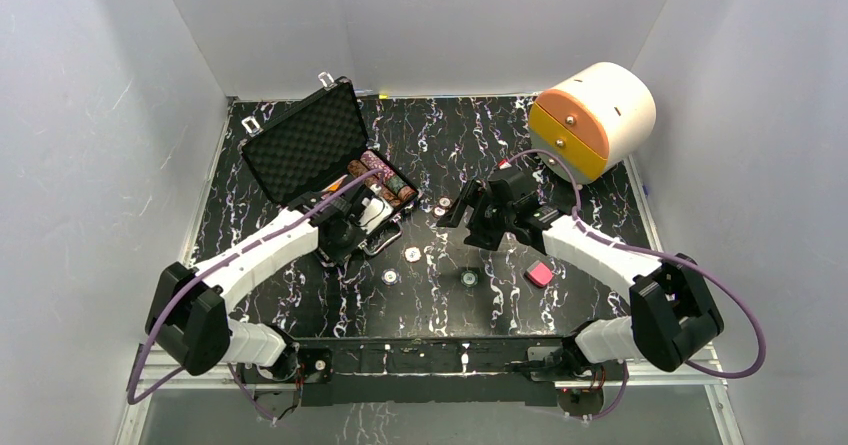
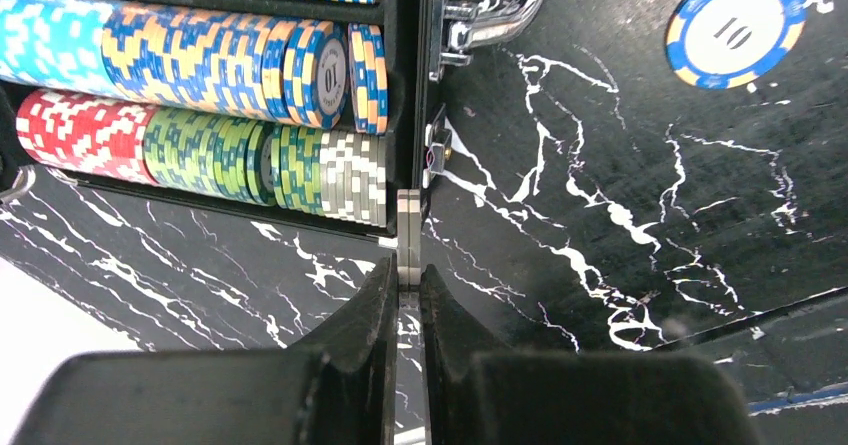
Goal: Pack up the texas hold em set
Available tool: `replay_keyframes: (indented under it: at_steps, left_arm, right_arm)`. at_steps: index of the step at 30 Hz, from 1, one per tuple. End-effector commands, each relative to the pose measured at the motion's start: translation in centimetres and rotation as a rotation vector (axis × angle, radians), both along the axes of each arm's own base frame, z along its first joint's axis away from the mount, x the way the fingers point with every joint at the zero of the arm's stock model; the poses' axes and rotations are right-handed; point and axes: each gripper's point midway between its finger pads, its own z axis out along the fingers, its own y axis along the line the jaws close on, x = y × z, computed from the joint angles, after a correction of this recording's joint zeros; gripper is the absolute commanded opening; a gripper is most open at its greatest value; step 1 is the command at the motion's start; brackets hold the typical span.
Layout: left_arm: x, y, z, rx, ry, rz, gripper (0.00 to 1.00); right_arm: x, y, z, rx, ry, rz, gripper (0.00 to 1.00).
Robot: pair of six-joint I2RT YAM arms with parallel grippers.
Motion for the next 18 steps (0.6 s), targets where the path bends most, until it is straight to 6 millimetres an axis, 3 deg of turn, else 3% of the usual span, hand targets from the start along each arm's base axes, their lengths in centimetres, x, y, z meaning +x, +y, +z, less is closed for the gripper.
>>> replay_keyframes:
  at_steps: [1, 18]
  left_arm:
    - [0.0, 1.4, 0.8, 0.053, 0.007, 0.032, 0.00]
    - [0.5, 1.8, -0.8, 0.103, 0.035, 0.043, 0.00]
  right_arm:
    - [0.8, 0.4, 0.7, 0.015, -0.016, 0.001, 0.91]
    - [0.5, 0.5, 1.1, 0.023, -0.015, 0.013, 0.91]
